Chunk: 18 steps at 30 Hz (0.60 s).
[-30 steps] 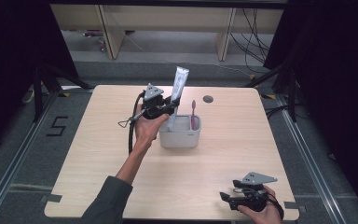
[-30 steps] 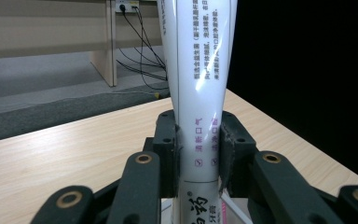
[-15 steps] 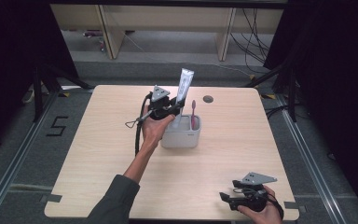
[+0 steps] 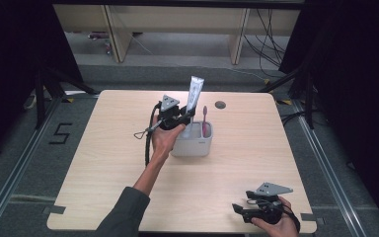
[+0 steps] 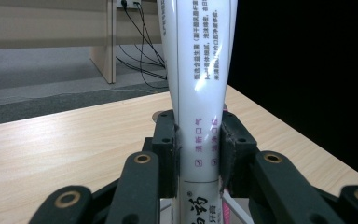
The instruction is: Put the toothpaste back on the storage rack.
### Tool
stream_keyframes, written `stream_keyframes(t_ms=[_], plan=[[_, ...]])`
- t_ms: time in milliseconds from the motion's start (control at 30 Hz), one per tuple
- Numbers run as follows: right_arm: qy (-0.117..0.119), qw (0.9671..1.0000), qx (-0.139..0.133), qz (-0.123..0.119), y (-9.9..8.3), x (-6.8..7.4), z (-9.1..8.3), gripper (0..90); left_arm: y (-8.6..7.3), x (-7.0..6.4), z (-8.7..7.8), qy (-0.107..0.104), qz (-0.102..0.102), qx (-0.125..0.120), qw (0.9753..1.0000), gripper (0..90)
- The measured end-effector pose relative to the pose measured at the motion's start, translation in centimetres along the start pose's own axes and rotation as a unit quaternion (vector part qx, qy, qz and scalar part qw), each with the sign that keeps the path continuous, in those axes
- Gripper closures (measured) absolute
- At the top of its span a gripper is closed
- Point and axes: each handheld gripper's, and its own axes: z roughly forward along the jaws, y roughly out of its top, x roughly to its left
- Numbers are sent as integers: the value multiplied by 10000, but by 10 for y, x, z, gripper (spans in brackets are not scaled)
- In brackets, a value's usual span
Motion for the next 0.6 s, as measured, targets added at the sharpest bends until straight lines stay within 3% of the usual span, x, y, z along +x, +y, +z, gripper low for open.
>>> stream_keyframes(t_ms=[200, 267, 300, 467, 500, 600], plan=[[-10, 10000, -22, -34, 0, 0, 1, 280, -6, -2, 2, 21, 61, 66, 10000, 704], [28, 10000, -11, 68, 0, 1, 1, 280, -8, -2, 3, 18, 62, 96, 9999, 703], [-13, 10000, -25, -36, 0, 0, 1, 280, -11, -2, 3, 23, 105, 134, 9999, 703], [-15, 10000, -18, -42, 0, 0, 1, 280, -16, 0, 4, 26, 107, 224, 9997, 701], [22, 10000, 4, 68, -1, 1, 1, 280, -17, 1, 4, 46, 117, 245, 9996, 700], [-11, 10000, -5, -28, 0, 0, 1, 280, -19, 1, 4, 45, 71, 244, 9997, 700]])
